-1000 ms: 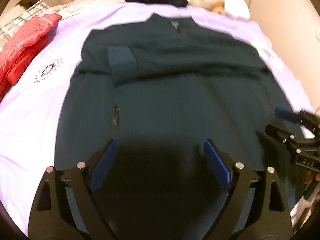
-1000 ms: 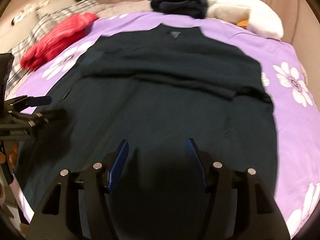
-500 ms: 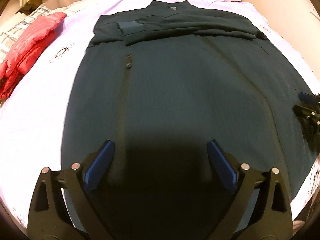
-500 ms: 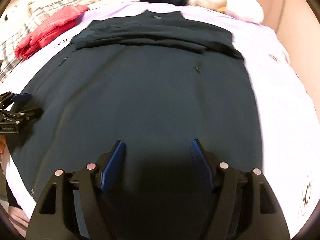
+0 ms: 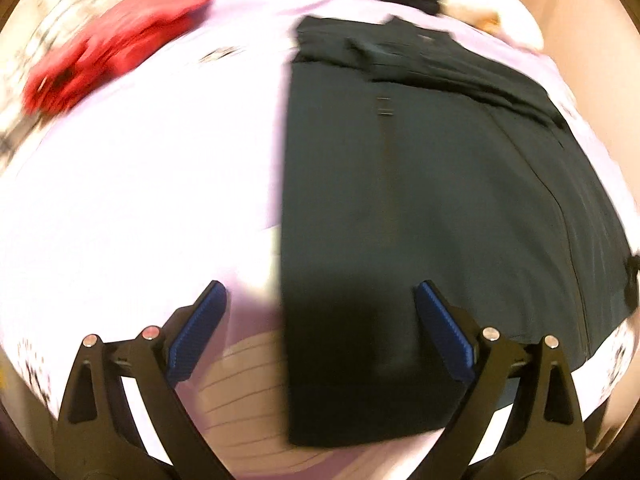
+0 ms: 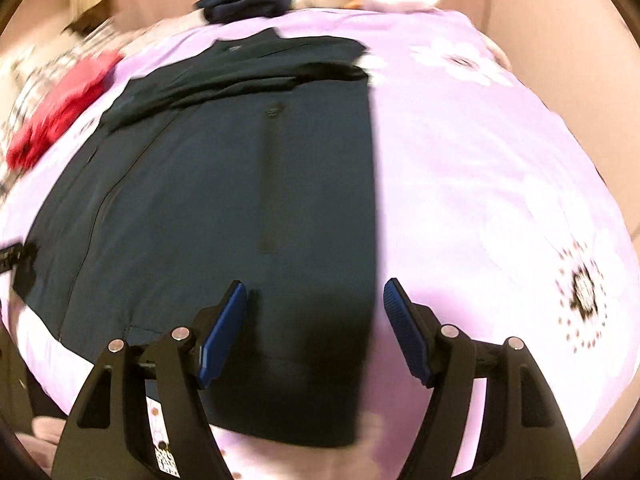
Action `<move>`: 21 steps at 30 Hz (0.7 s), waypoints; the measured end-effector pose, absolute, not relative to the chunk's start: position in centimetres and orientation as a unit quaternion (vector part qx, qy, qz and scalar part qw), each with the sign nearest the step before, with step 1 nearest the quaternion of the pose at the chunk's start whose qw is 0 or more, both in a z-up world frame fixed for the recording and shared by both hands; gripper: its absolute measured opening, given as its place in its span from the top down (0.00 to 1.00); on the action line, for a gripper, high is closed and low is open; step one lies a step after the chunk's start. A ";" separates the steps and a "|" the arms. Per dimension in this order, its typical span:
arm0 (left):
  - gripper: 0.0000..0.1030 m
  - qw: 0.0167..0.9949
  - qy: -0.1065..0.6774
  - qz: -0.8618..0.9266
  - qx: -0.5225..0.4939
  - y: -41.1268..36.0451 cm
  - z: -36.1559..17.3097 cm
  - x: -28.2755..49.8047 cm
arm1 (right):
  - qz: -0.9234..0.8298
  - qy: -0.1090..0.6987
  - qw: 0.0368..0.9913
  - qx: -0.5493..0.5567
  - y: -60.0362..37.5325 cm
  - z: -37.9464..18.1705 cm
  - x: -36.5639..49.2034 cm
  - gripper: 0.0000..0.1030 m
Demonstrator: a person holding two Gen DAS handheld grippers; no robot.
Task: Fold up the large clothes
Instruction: 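Grasp the ribbed hem with both grippers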
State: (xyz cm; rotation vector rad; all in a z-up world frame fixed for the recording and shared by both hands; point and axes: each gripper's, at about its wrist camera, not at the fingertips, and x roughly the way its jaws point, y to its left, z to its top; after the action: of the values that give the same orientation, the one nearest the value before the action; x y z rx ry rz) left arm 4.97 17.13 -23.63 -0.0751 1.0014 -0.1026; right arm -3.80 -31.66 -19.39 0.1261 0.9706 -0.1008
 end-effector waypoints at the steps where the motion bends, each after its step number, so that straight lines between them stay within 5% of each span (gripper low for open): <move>1: 0.06 0.872 0.483 -0.052 -0.058 18.0 -23.7 4.8 | -0.051 0.465 0.880 0.083 -32.6 -19.3 -4.0 0.31; 7: 0.06 0.853 0.491 -0.089 -0.151 21.3 -24.1 4.1 | -0.024 0.478 0.850 0.219 -36.6 -20.6 -4.5 0.31; 21: 0.04 0.777 0.491 -0.239 -0.314 19.2 -25.7 9.1 | 0.081 0.489 0.808 0.319 -36.3 -21.9 -0.3 0.27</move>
State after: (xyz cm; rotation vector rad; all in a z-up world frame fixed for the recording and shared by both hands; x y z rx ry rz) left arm 9.09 19.19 -25.68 -0.6802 1.0612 -0.5160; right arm -0.31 -36.33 -21.88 0.6829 1.0455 0.1727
